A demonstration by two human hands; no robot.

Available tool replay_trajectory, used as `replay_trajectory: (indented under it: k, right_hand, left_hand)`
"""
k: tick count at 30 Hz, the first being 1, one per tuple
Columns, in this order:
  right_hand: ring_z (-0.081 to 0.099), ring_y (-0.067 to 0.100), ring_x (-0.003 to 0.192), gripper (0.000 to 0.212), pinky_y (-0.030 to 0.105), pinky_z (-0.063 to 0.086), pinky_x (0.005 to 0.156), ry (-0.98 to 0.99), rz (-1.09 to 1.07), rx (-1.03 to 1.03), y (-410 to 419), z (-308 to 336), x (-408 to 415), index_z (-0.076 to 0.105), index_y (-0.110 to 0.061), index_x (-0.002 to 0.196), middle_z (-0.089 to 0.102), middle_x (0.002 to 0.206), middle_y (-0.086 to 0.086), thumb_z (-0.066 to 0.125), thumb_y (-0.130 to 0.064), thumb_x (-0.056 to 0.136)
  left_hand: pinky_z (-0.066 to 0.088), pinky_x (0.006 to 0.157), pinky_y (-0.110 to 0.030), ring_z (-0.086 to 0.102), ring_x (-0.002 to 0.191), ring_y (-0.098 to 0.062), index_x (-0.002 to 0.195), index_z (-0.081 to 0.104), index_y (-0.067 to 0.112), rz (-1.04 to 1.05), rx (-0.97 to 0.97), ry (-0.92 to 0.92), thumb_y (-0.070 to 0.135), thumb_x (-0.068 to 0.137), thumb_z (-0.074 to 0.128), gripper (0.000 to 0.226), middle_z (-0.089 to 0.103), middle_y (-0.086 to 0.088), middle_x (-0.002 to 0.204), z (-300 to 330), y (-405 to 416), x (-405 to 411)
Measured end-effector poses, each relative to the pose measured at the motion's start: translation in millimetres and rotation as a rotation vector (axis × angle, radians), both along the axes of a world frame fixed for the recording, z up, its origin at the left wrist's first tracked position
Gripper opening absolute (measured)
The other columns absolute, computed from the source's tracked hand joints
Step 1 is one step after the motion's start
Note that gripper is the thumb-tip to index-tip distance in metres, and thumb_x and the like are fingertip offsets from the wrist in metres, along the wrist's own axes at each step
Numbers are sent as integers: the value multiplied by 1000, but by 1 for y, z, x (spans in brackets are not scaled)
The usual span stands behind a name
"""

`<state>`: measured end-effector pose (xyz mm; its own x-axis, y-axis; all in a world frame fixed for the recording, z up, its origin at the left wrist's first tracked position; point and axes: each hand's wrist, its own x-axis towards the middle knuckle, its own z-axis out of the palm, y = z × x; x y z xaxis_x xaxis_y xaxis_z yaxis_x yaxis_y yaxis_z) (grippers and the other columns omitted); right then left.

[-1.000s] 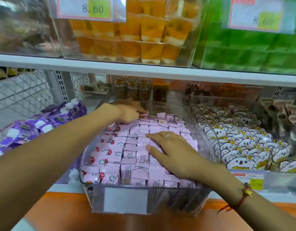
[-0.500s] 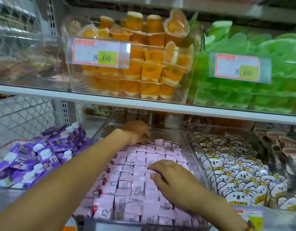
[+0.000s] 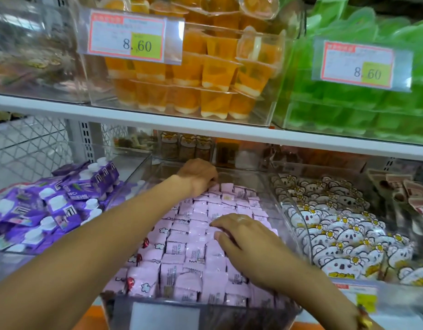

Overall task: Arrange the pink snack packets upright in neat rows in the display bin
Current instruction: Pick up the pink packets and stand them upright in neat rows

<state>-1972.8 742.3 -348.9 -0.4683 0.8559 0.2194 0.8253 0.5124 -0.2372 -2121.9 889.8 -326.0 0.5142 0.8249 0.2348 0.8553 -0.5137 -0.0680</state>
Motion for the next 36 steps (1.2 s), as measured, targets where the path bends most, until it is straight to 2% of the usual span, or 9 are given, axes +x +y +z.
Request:
replay_trajectory:
  k: [6,9,13,18,22,24,27,30,36]
  right_hand:
    - [42,11,121,35,21,30,90,36,-16,-47,-5,2,-1,46,-31,132,47,137,-10,33,-39,100]
    - [52,15,108,21,24,36,86,137,-40,-108,-1,13,-3,56,-35,110,51,135,-6,38,-36,98]
    - [55,26,113,32,35,45,94,90,-156,-54,42,41,-5,50,-24,128,56,130,5,43,-27,96]
    - [56,28,98,34,26,42,67,-6,-213,-174,107,46,-19,45,-8,123,55,118,13,52,-15,91]
    - [58,28,105,28,34,51,84,-11,-313,-164,135,35,-23,58,-13,116,59,119,10,58,-20,88]
    - [56,27,108,24,36,50,90,32,-320,-155,140,32,-21,60,-17,111,58,120,7,61,-20,86]
    - [57,23,97,13,30,46,77,88,-290,-155,142,30,-15,54,-23,90,59,107,3,63,-16,84]
    - [54,16,85,16,24,42,66,187,-244,-198,143,31,-11,53,-23,77,57,88,-3,65,-16,85]
    - [50,15,77,20,22,37,58,380,-262,-172,144,25,-8,51,-24,73,56,81,-5,59,-16,90]
  left_hand:
    - [39,70,-28,57,84,-20,94,63,15,63,12,-96,25,99,45,22,64,-4,100,-2,-3,1]
    - [38,73,-28,53,85,-18,96,61,16,59,5,-178,23,98,45,17,61,-2,108,0,-4,-4]
    - [36,75,-29,52,85,-19,93,61,18,96,-25,-276,20,97,44,18,59,1,107,0,-4,-5]
    - [31,57,-24,50,80,-15,89,53,26,74,-97,-378,26,97,46,10,52,6,95,-2,2,-11]
    - [42,71,-26,53,91,-13,95,60,30,40,-196,-433,29,91,59,5,55,11,98,3,6,-21]
    - [46,79,-26,53,94,-11,107,62,31,41,-218,-363,25,84,68,25,54,14,101,8,6,-28]
    - [45,73,-26,54,89,-14,105,62,36,55,-203,-238,20,79,71,32,56,13,95,9,4,-32]
    - [48,75,-25,57,89,-13,103,65,30,68,-198,-314,21,78,75,29,62,10,100,7,5,-33]
    - [47,77,-22,57,86,-8,95,71,25,79,-227,-323,24,80,74,15,62,12,94,7,9,-34]
